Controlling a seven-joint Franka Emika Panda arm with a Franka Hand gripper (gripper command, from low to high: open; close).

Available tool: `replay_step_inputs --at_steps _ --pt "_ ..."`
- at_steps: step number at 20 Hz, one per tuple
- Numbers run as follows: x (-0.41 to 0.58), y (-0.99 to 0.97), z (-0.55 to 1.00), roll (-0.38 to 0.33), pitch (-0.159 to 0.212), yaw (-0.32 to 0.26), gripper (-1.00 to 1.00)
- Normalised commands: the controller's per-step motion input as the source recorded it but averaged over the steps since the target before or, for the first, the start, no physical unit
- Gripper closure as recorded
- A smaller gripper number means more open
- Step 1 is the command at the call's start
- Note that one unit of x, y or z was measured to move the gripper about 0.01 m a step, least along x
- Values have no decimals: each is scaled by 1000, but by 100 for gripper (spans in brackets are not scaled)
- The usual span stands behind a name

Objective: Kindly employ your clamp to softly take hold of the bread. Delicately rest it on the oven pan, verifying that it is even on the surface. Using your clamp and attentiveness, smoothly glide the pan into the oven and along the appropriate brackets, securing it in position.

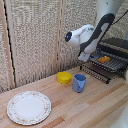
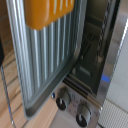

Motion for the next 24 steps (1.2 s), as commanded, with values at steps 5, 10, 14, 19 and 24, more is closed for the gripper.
replay_step_inputs --at_steps 5,10,14,19,24 --pt "-36 123 -268 -333 104 134 -100" --pt "-41 85 -224 -261 34 163 -100" --pt "-131 -68 -208 -85 -19 249 -100" --pt "-134 -251 -114 -12 -95 244 -100" --pt "-229 -273 -1 -39 -90 159 -100"
